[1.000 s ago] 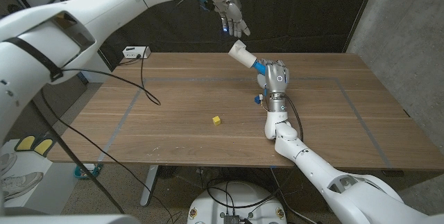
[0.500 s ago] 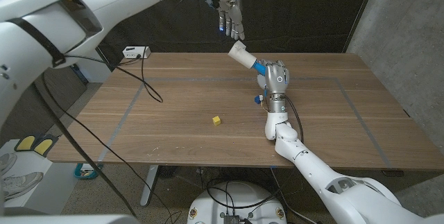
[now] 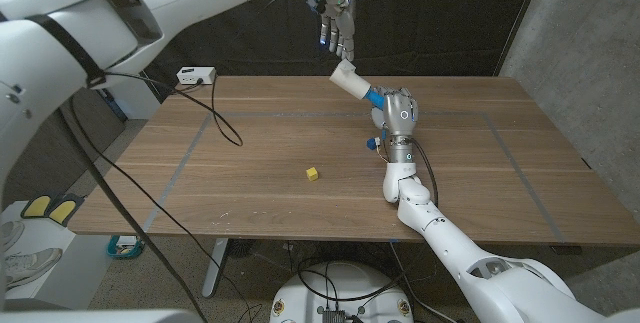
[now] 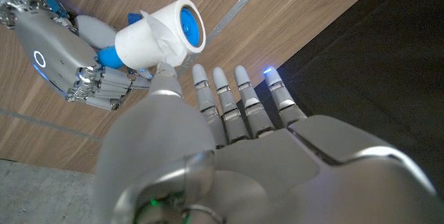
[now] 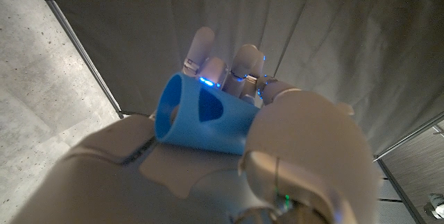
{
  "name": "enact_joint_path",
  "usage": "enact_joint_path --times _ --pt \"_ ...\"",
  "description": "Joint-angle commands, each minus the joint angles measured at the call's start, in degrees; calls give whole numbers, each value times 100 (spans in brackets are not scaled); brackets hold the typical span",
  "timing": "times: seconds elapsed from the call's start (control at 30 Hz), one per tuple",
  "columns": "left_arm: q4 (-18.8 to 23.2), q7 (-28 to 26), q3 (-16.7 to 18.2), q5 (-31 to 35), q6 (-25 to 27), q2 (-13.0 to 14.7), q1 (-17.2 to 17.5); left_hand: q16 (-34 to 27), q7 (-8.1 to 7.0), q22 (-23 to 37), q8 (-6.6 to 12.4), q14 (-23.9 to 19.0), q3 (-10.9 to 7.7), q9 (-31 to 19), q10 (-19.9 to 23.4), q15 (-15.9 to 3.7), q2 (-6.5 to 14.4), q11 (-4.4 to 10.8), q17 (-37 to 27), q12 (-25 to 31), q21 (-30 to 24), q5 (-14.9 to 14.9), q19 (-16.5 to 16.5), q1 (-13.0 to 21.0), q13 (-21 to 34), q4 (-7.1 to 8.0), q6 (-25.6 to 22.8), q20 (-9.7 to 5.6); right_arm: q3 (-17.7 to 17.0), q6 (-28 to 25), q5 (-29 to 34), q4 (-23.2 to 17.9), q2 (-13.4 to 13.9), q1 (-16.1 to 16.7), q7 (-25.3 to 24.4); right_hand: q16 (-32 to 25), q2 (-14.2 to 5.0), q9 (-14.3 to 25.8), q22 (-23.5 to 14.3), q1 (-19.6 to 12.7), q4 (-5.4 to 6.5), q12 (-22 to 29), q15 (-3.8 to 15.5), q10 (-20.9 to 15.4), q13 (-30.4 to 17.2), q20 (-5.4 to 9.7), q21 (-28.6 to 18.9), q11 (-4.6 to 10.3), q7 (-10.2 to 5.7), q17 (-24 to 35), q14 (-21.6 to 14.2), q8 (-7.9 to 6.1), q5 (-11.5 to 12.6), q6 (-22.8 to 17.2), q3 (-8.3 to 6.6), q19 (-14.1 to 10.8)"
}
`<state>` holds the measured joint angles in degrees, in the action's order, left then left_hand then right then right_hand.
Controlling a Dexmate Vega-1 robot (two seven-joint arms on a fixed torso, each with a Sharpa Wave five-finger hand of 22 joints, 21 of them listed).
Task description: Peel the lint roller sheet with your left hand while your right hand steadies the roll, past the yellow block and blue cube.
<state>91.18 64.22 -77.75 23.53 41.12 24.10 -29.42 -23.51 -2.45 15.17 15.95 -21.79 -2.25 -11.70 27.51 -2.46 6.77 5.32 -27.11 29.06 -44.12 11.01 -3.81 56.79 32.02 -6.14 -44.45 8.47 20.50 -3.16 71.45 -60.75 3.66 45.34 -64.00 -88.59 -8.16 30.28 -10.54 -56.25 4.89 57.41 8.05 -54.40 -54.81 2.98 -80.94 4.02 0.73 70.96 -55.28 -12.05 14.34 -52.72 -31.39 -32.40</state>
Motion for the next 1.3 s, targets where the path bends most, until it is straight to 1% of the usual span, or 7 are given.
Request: enact_joint_path --times 0.03,0.3,0.6,0.9,1.0,1.07,1.3 --pt "-369 330 -203 63 -313 -299 -176 0 -106 8 -28 28 -29 -18 -49 -103 -36 91 -59 53 -52 -4 -20 204 53 -144 -82 -34 -389 188 296 130 -220 22 0 -60 -58 2 -10 -22 -10 28 419 2 7 835 -32 26 -11 29 -6 -6 19 -33 -42 16" --pt "-457 469 -349 193 -344 -433 -242 -43 -153 -10 31 2 -144 -26 -41 -192 -2 186 -145 126 -125 0 -71 454 99 -259 -409 -117 -514 347 435 182 -271 11 0 -60 -57 1 -9 -11 -10 36 419 3 13 837 -32 21 -14 29 -4 -5 20 -31 -51 17" --pt "-453 551 -573 449 -239 -520 -263 -70 -25 -27 32 -74 -284 -21 28 -245 93 233 -210 221 -212 -27 -136 660 140 -301 -615 -146 -554 390 488 140 -282 37 0 -59 -59 -3 -10 -2 -16 46 419 12 13 833 -38 33 -8 28 -3 -2 18 -23 -62 19" --pt "-347 449 -920 969 -54 -578 -212 -87 -156 -39 17 -212 -448 -32 149 -381 157 360 -241 327 -349 -2 -305 911 176 -353 -744 -257 -569 409 483 53 -283 93 0 -60 -59 -6 -11 6 -21 63 420 15 2 837 -41 22 -8 28 -3 -7 16 -32 -70 24" --pt "-292 356 -957 1104 -41 -565 -157 -127 -165 -47 176 -354 -514 -57 342 -455 181 403 -276 446 -434 3 -376 961 206 -312 -1213 -299 -547 402 486 34 -264 103 0 -60 -59 4 -10 10 -24 56 420 5 28 834 -42 33 -11 28 -4 -15 14 -36 -75 24" --pt "-215 228 -895 1124 -113 -498 -84 -139 -113 -54 288 -465 -643 -68 438 -542 270 447 -299 520 -518 25 -454 1086 235 -317 -1546 -332 -553 392 486 21 -270 112 0 -60 -56 3 -10 14 -23 62 419 10 20 835 -41 30 -15 28 -2 -9 13 -24 -74 29" --pt "224 -277 -656 1312 -446 -182 159 -72 144 -70 364 -432 -867 -193 542 -778 361 567 -377 642 -670 14 -550 1238 308 -286 -1638 -483 -526 376 470 -16 -243 133 0 -60 -57 1 -9 23 -25 60 420 14 33 835 -42 37 -23 28 -2 -9 11 -25 -80 25"
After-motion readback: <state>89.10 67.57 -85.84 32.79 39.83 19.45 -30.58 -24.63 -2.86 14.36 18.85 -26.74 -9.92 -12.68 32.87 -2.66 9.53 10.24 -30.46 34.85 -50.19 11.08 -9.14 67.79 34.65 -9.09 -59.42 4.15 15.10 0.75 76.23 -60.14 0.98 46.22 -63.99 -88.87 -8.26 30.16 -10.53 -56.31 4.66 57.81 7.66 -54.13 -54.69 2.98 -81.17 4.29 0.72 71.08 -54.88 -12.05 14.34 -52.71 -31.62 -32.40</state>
